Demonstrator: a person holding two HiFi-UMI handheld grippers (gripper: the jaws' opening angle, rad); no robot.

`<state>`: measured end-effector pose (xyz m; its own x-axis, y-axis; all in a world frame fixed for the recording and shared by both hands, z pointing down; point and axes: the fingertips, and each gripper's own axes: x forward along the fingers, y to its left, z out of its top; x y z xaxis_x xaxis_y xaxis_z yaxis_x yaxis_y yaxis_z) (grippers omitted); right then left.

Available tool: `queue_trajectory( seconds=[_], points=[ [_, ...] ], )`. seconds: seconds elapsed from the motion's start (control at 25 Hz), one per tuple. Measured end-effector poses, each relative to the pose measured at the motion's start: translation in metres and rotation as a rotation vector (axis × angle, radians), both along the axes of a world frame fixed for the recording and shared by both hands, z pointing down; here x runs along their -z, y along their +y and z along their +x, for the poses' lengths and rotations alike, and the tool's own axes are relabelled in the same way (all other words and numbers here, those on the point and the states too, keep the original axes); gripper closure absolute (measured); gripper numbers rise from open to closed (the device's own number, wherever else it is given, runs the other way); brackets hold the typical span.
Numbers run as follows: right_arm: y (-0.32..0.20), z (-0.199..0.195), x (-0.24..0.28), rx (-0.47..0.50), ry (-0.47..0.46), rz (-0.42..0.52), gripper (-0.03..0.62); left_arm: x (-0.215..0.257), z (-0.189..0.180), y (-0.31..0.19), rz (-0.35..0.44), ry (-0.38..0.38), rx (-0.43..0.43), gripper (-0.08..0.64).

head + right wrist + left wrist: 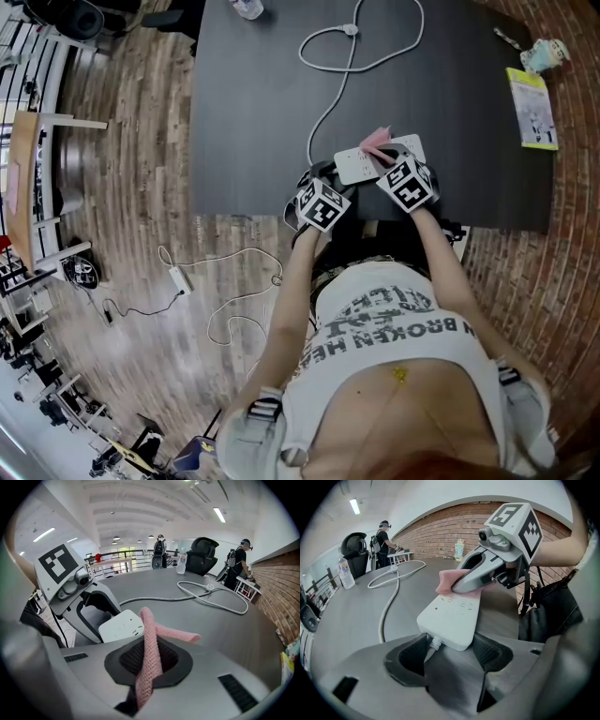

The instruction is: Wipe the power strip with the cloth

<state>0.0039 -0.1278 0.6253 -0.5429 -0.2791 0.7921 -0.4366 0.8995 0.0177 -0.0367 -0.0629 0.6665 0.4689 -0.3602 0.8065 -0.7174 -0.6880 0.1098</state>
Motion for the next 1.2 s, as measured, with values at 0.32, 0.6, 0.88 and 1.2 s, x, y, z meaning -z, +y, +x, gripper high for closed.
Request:
queue_trajectory(
  seconds=[0.32, 0.6, 0.88, 1.2],
  points=[
    [-0.002, 0.008, -0.001, -0.024, 0.001, -0.005, 0.577, 0.000, -0.001, 0.000, -0.004, -0.003, 0.000, 0.273],
    [-0.005, 0.019, 0.000, -0.049, -0.002, -0.008, 0.575, 0.000, 0.001, 0.000, -0.006, -0.004, -0.001, 0.272],
    [-0.011, 0.034, 0.000, -0.092, 0.001, -0.001, 0.575, 0.000, 0.000, 0.001, -0.005, -0.003, -0.001, 0.273],
    [-0.014, 0.046, 0.001, -0.120, -0.008, -0.006, 0.575, 0.000, 0.002, 0.000, -0.006, -0.003, -0.001, 0.272]
  ],
)
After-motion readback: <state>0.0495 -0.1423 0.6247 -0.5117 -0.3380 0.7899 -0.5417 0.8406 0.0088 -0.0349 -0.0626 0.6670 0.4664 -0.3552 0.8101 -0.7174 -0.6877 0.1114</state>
